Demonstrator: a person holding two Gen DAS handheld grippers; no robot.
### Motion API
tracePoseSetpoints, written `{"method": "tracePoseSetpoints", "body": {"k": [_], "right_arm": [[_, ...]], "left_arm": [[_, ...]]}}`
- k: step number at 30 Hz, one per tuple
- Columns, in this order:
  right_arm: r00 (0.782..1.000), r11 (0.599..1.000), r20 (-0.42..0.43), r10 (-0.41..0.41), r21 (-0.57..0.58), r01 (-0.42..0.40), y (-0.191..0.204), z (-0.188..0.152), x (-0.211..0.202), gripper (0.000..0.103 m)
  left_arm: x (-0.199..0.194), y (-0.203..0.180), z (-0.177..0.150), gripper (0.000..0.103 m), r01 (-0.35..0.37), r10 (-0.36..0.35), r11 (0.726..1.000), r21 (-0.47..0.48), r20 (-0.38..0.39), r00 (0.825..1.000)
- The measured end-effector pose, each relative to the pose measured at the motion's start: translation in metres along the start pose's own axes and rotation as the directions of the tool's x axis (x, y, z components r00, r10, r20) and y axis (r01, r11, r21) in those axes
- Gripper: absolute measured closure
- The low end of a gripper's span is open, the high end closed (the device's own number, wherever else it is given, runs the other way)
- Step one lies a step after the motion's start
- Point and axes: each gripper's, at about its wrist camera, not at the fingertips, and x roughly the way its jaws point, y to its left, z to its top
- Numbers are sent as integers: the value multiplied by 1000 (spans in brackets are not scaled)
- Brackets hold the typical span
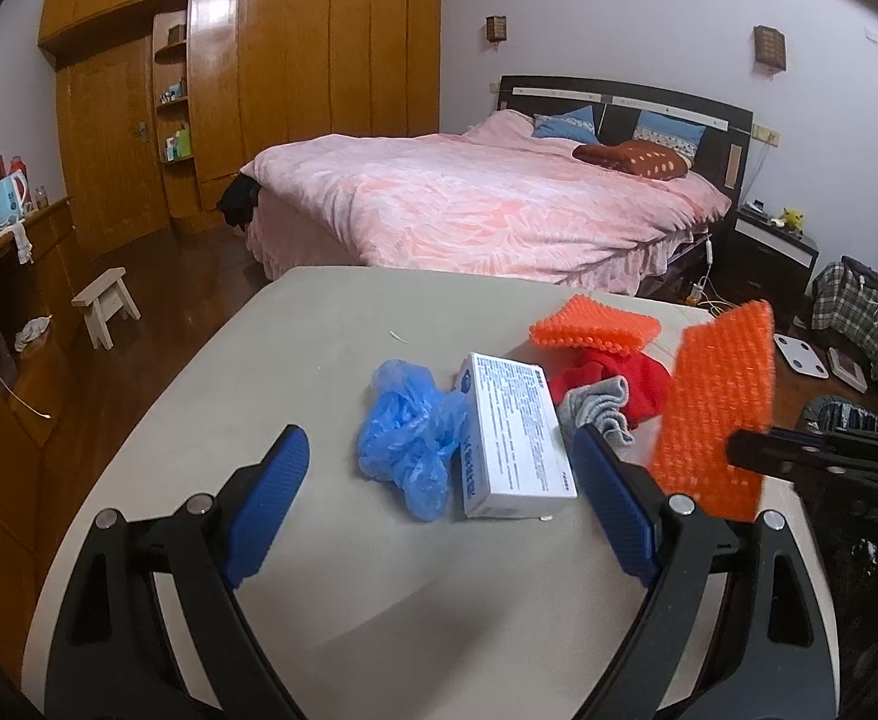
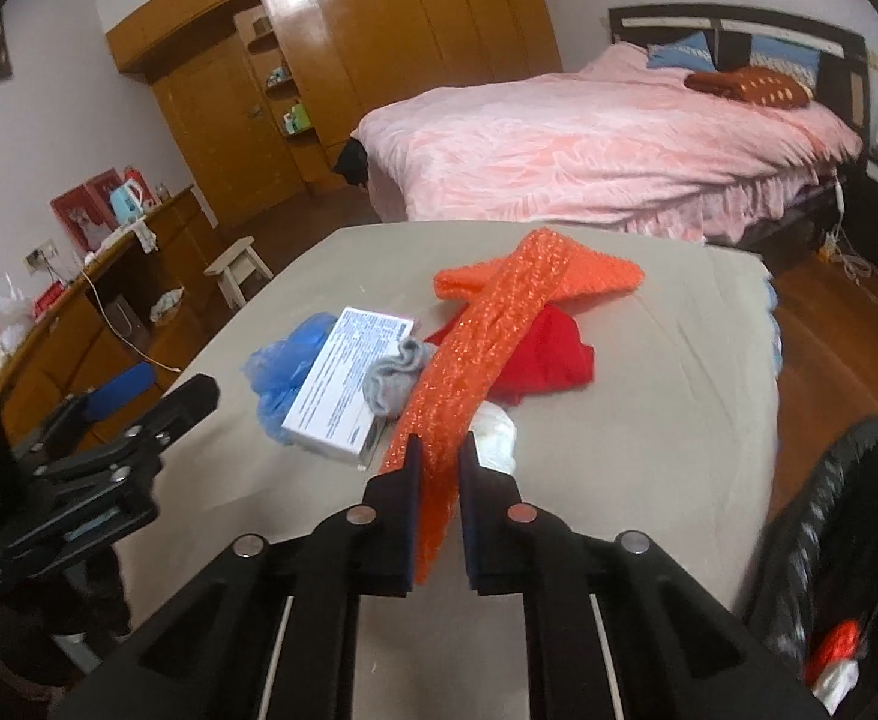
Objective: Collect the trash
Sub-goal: 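Grasp the long orange mesh sleeve with the right gripper, then grasp the blue plastic bag with the left gripper while the right gripper holds the orange sleeve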
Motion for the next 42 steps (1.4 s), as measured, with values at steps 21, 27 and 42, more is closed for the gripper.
{"method": "tracePoseSetpoints", "body": {"k": [21,27,42], "right_arm": [[990,991,-50,-133,24,134,-41,-6,14,91],[989,991,-54,-134,17,136,-42,-5,19,91],[987,990,-70,-143,7,144,-42,-5,34,91]], "left_arm": [[36,-16,-13,27,3,-2,1000,25,-59,998],[51,11,-7,29,-61,58,997,-39,-68,996],[111,32,-7,65,22,-37,997,-71,-224,974]]}}
